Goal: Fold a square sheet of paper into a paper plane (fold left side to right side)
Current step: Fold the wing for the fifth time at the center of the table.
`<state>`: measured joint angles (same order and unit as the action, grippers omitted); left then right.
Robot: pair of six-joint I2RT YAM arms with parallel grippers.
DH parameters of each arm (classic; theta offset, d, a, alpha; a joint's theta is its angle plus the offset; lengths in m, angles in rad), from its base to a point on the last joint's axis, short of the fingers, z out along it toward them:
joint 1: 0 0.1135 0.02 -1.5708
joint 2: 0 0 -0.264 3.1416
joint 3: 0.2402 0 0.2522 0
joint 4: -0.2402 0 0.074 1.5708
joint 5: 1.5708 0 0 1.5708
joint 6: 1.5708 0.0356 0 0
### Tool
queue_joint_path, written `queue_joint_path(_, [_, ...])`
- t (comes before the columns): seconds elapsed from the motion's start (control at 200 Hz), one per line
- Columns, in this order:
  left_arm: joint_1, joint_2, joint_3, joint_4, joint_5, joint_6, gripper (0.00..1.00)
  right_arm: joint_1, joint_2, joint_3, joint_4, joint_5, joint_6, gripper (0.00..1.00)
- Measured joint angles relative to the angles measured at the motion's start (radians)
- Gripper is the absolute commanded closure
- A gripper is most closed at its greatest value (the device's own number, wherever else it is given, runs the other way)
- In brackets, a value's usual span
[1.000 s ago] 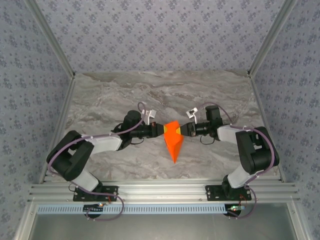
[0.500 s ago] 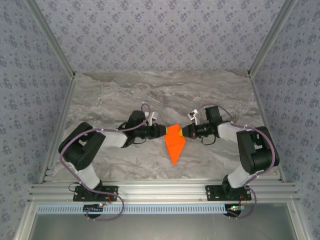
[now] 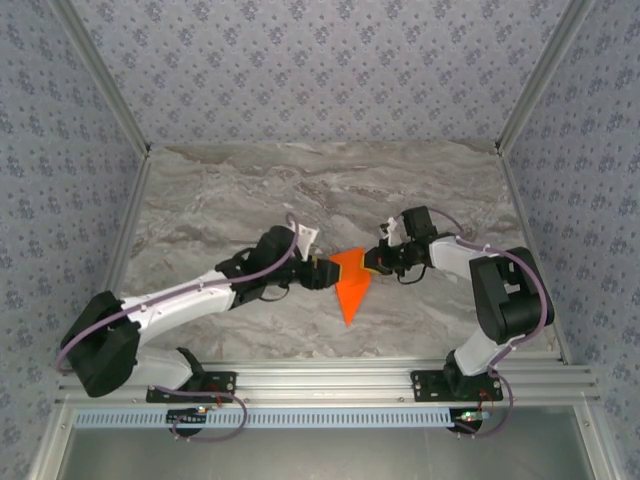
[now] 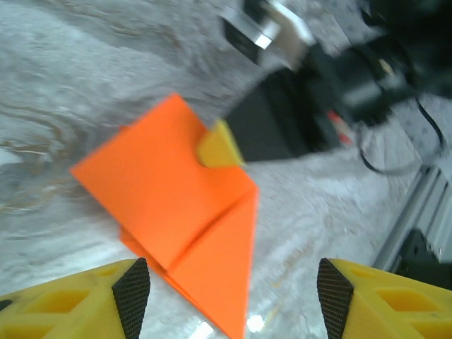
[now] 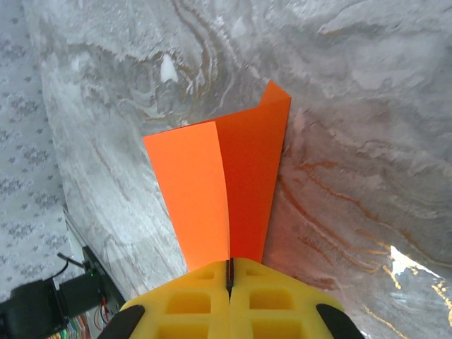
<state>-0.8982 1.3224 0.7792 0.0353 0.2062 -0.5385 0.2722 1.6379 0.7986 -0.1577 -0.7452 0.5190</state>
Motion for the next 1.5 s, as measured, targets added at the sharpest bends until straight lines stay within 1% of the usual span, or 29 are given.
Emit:
queue_joint_path(0.075, [-0.086,0.012,0.012,-0.046,-0.055,0.01,0.33,0.002,0.016,0.026,-0.019,0.021,0.028,1.0])
queue_joint_path(0.155, [-0.165,0.069,0.034,-0.095,-0.113,0.011,0.33,0.005,0.03,0.051,-0.037,0.034,0.053,1.0])
queue_joint_path(0.24, [-0.224,0.157,0.081,-0.145,-0.166,0.011,0.32,0.01,0.046,0.077,-0.055,0.043,0.069,1.0])
queue_joint_path(0.305, [-0.249,0.224,0.127,-0.178,-0.2,0.011,0.32,0.016,0.056,0.091,-0.066,0.051,0.076,1.0])
queue_joint_path(0.455, [-0.27,0.334,0.228,-0.243,-0.283,0.014,0.31,0.027,0.072,0.107,-0.089,0.056,0.085,1.0])
queue_joint_path(0.65, [-0.29,0.429,0.338,-0.33,-0.389,0.015,0.31,0.032,0.073,0.108,-0.105,0.068,0.099,1.0])
queue_joint_path(1.044, [-0.325,0.576,0.477,-0.484,-0.53,0.01,0.39,0.042,0.075,0.109,-0.106,0.077,0.121,1.0])
queue_joint_path(1.199, [-0.339,0.606,0.51,-0.516,-0.56,0.002,0.45,0.047,0.08,0.109,-0.107,0.081,0.121,1.0])
queue_joint_path(1.499, [-0.346,0.63,0.539,-0.56,-0.583,-0.013,0.61,0.05,0.081,0.114,-0.11,0.096,0.121,1.0])
